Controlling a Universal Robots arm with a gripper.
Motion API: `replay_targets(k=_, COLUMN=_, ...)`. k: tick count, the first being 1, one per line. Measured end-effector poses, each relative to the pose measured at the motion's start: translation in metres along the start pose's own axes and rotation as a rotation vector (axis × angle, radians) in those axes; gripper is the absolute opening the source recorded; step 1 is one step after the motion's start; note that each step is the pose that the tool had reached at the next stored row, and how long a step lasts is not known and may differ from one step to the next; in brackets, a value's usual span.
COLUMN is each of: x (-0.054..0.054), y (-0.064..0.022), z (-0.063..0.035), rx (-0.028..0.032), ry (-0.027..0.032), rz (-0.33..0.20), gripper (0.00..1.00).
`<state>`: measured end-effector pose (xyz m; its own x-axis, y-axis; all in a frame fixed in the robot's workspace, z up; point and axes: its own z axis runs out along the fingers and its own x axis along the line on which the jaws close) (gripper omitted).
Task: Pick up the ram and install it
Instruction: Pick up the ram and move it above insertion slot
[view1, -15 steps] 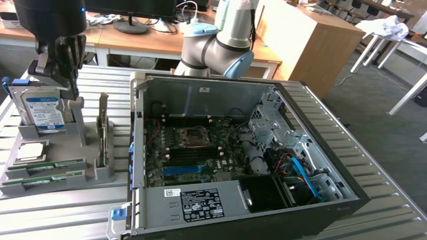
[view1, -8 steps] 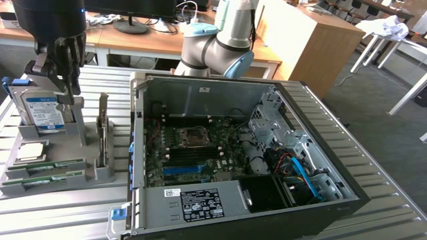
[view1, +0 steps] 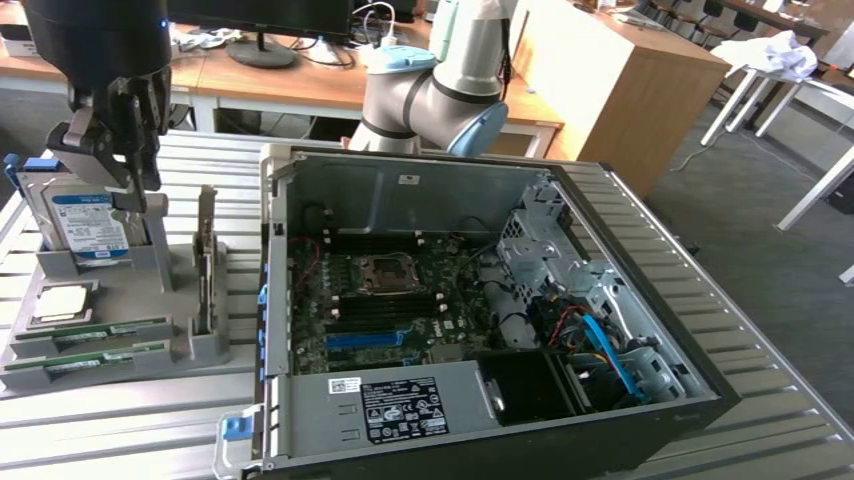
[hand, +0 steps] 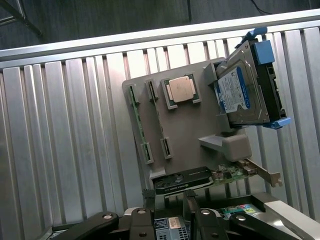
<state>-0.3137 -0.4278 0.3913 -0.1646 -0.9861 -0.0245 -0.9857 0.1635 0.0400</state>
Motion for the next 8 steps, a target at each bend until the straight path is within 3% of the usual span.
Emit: replay_targets(k=8, x=0.0023, y=0.0043, z=0.004, rx=0.0, ry=0.0, rz=0.0, gripper=0.36)
